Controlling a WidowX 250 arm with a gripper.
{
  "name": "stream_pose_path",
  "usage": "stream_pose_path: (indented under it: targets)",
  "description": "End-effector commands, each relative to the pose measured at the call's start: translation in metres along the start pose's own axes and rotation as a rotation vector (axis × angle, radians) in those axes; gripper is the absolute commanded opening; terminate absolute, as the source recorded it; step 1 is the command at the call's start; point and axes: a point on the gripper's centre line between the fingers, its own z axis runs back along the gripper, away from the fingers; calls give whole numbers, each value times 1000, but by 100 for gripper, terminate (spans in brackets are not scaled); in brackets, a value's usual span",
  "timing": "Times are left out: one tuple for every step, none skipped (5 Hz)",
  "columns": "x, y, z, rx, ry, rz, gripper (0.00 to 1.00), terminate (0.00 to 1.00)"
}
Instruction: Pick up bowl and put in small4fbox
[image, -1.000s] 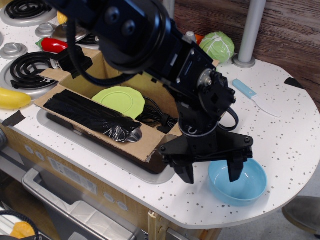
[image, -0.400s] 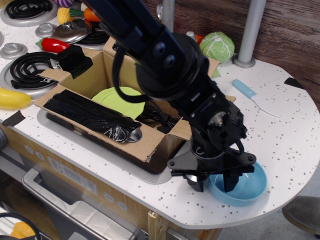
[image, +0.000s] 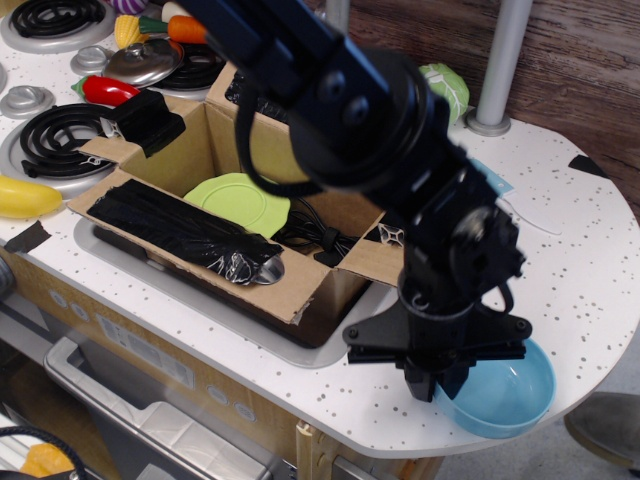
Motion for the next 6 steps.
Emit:
stream_pose_path:
  targets:
    - [29,12,74,102,40,-164,0,0]
    - [64,34,100,186,-44,-320,0,0]
    - [109,53,111,245,-177,-493,0,0]
    - [149,61,114,267,-271,-595,0,0]
    - [184,74,114,232,-294,-694,100,0]
    - [184,74,114,232,-294,-694,100,0]
